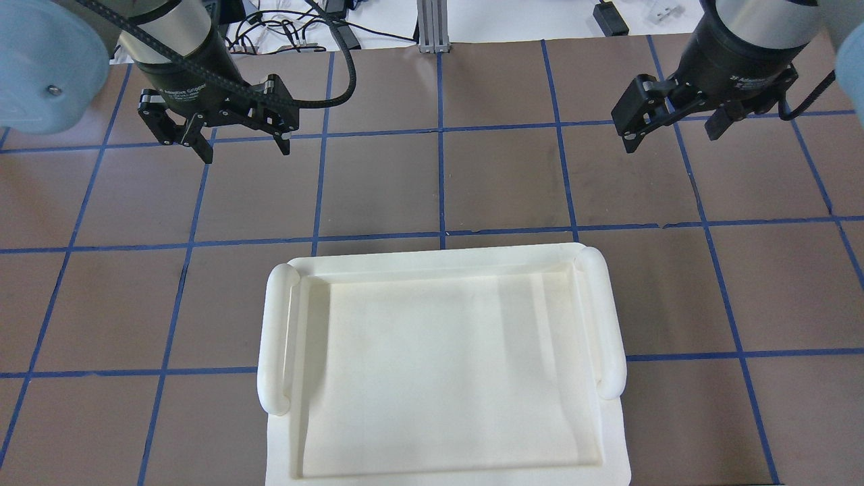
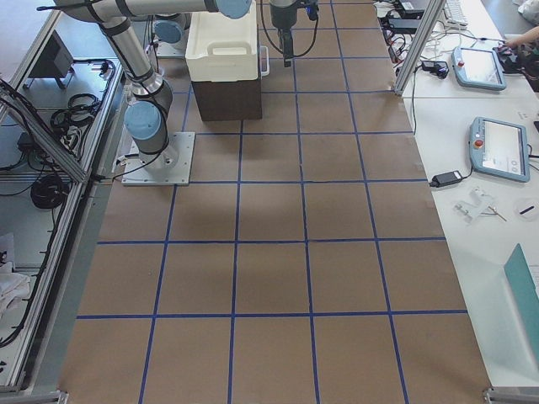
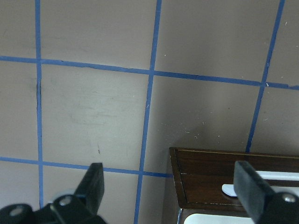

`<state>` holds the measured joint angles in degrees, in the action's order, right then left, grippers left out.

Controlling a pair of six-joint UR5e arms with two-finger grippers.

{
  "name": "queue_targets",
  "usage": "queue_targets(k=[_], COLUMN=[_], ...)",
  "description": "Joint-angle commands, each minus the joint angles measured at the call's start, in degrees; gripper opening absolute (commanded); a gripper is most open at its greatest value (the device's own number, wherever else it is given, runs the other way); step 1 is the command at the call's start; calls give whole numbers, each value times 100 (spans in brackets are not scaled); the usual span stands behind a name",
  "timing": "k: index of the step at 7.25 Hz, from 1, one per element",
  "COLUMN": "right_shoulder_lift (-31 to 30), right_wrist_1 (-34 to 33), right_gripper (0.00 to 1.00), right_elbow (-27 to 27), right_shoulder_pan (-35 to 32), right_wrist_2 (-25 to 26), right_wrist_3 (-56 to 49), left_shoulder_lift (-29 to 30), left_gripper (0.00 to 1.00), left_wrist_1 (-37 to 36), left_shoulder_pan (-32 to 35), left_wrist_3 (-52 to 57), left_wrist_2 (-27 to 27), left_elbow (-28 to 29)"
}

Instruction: Put scissors in drawer and close it

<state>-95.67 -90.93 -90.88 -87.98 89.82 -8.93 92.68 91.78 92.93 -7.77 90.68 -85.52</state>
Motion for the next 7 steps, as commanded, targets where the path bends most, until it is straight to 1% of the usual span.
queue_targets(k=[1, 5, 7], right_shoulder_lift=[4, 4, 4], right_wrist_1=[-47, -56, -56], right_gripper=[100, 100, 100], right_elbow=[0, 0, -8], right_shoulder_pan=[0, 0, 0], right_wrist_2=[-8, -8, 1], right_wrist_3=[5, -12, -12], left_shoulder_lift=[-57, -13, -83], left_gripper=[100, 100, 100], left_wrist_1=[7, 7, 7], left_shoulder_pan=[-3, -3, -12], left_wrist_3=[47, 56, 56], left_wrist_2=[11, 2, 46], left_elbow=[0, 0, 0])
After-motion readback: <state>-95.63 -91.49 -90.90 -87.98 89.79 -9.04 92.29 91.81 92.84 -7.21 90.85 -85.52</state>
